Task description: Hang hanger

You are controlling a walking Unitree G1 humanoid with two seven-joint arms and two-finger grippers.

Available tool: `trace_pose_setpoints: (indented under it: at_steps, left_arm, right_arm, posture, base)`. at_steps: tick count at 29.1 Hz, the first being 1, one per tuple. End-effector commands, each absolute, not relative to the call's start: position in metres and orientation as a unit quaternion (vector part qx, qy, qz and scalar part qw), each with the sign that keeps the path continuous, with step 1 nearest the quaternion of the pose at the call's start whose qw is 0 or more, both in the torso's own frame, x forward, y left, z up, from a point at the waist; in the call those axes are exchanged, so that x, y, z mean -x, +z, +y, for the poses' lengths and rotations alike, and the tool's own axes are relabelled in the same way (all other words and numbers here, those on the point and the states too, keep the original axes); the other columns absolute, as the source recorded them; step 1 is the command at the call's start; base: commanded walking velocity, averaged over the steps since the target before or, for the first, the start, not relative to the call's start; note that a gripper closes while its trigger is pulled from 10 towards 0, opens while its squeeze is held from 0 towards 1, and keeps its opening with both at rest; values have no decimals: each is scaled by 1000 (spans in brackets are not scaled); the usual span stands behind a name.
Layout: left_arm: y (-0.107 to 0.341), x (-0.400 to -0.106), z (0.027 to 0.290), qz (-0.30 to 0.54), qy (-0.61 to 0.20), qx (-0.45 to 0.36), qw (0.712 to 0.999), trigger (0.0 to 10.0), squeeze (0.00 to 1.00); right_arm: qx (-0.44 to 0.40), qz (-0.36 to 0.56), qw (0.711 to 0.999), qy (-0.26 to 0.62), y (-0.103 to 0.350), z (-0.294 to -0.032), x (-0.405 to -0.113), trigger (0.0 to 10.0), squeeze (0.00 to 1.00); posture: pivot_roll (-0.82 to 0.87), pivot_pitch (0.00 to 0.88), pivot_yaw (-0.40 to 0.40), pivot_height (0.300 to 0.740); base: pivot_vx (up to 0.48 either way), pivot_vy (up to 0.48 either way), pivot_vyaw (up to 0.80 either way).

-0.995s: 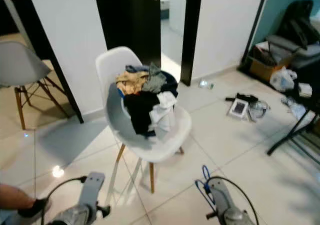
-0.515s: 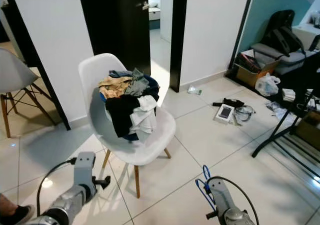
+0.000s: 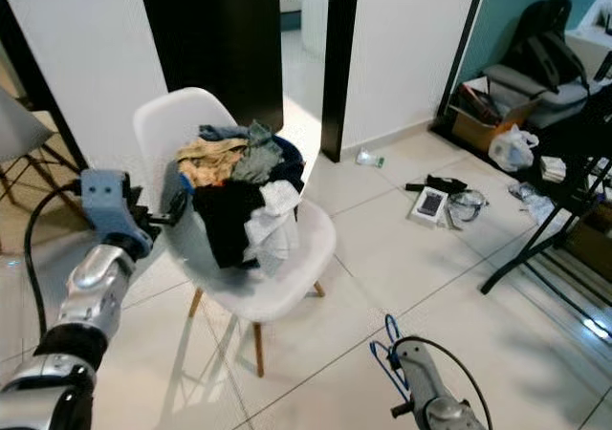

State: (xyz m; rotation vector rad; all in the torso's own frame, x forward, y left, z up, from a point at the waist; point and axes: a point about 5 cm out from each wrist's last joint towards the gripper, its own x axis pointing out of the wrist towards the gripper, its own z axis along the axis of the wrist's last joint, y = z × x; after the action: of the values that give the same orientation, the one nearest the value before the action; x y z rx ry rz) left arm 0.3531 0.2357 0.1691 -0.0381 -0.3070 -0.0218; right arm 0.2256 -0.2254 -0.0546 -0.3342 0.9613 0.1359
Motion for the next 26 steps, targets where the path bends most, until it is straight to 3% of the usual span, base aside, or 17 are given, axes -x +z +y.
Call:
trace_pose_setpoints:
  at_steps: [1,6,11,14,19,26]
  left_arm:
    - [181,-354,234,-175,-18,21,984,10000,0]
    - [226,-355,210,-254,-82,32,963,10000,0]
    - [240,-352,193,-274,-122,40,953,10000,0]
    - [238,-350,176,-270,-149,46,950,10000,0]
    - [238,-348,174,-265,-152,51,951,10000,0]
    - [209,-344,161,-187,-145,64,970,10000,0]
  right_arm:
    - [151,455,875,60,-54,-226,-227,10000,0]
    - [152,457,874,60,-54,-227,-226,10000,0]
    - [155,459,873,61,-54,-228,-225,10000,0]
    - [156,460,872,62,-54,-228,-225,10000,0]
    - [156,459,872,62,-54,-228,-225,10000,0]
    - [156,456,874,63,-54,-228,-225,10000,0]
  posture:
    - [21,0,-46,740]
    - [16,0,-43,740]
    - [15,0,-40,740]
    - [14,0,-38,740]
    - [14,0,-38,740]
    - [17,0,-39,740]
  base:
    - [424,0,0]
    - [427,0,0]
    - [425,0,-320]
    - [415,0,-800]
    - [412,0,-800]
    - [151,0,0]
